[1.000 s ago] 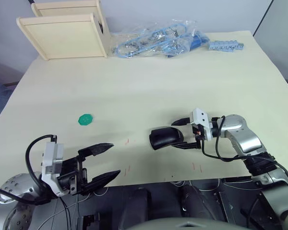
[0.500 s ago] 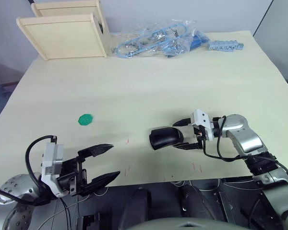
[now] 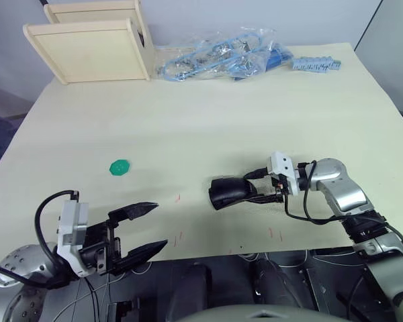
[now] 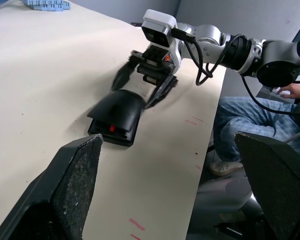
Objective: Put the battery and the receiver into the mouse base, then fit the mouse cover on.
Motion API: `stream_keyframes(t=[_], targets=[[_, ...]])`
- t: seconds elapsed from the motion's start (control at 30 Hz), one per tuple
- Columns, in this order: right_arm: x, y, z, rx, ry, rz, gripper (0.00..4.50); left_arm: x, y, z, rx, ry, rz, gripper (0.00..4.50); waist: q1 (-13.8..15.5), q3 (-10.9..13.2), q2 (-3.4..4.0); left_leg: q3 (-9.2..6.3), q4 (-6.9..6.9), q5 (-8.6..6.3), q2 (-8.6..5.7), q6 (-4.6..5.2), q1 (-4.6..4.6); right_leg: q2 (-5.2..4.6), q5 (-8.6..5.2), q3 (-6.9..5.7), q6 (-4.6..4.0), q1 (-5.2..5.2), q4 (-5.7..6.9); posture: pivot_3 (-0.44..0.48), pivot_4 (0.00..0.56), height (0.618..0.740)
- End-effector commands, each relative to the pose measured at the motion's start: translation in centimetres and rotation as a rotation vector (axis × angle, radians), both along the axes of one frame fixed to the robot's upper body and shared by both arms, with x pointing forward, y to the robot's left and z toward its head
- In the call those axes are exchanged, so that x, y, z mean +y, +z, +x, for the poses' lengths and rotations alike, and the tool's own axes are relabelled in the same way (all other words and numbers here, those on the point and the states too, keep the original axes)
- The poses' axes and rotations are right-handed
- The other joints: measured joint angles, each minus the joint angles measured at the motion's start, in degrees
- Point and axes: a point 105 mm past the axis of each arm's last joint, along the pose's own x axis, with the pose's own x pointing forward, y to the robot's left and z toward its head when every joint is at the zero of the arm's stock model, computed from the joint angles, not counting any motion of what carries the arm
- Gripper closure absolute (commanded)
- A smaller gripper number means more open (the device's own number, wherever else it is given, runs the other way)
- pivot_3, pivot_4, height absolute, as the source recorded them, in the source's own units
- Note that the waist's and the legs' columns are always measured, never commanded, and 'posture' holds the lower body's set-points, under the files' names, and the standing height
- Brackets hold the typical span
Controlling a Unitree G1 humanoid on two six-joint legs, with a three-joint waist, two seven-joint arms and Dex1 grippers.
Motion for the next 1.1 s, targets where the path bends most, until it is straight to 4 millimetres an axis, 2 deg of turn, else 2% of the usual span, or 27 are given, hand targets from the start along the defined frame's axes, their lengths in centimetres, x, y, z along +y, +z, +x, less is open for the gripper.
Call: stream_keyframes(t=[0.03, 0.63, 0.9, 1.1], targets=[[0.3, 1.0, 0.1, -0.050, 0.025, 0.008, 1.23, -0.3, 1.2, -0.3, -0.054, -0.022, 0.009, 0.00, 0.0, 0.0, 0.00, 0.00, 0.00, 0.00, 0.00, 0.00, 0.00, 0.00, 0.00, 0.00, 0.00, 0.00, 0.00, 0.000, 0.150, 0.740], [0.4, 1.3, 0.0, -0.050, 0.039, 0.009, 1.23, -0.4, 1.1, -0.3, -0.057, -0.023, 0.007, 0.00, 0.0, 0.0, 0.00, 0.00, 0.00, 0.00, 0.00, 0.00, 0.00, 0.00, 0.00, 0.00, 0.00, 0.00, 0.00, 0.000, 0.150, 0.740], [0.3, 2.3, -0.1, -0.053, 0.047, 0.019, 1.23, -0.3, 1.1, -0.3, -0.057, -0.023, 0.006, 0.00, 0.0, 0.0, 0.00, 0.00, 0.00, 0.00, 0.00, 0.00, 0.00, 0.00, 0.00, 0.00, 0.00, 0.00, 0.01, 0.000, 0.150, 0.740], [0.8, 4.1, -0.2, -0.100, 0.058, -0.009, 1.23, -0.4, 1.1, -0.2, -0.057, -0.025, 0.004, 0.00, 0.0, 0.0, 0.02, -0.04, 0.00, 0.00, 0.00, 0.00, 0.00, 0.00, 0.00, 0.00, 0.00, -0.01, 0.01, 0.000, 0.150, 0.740]])
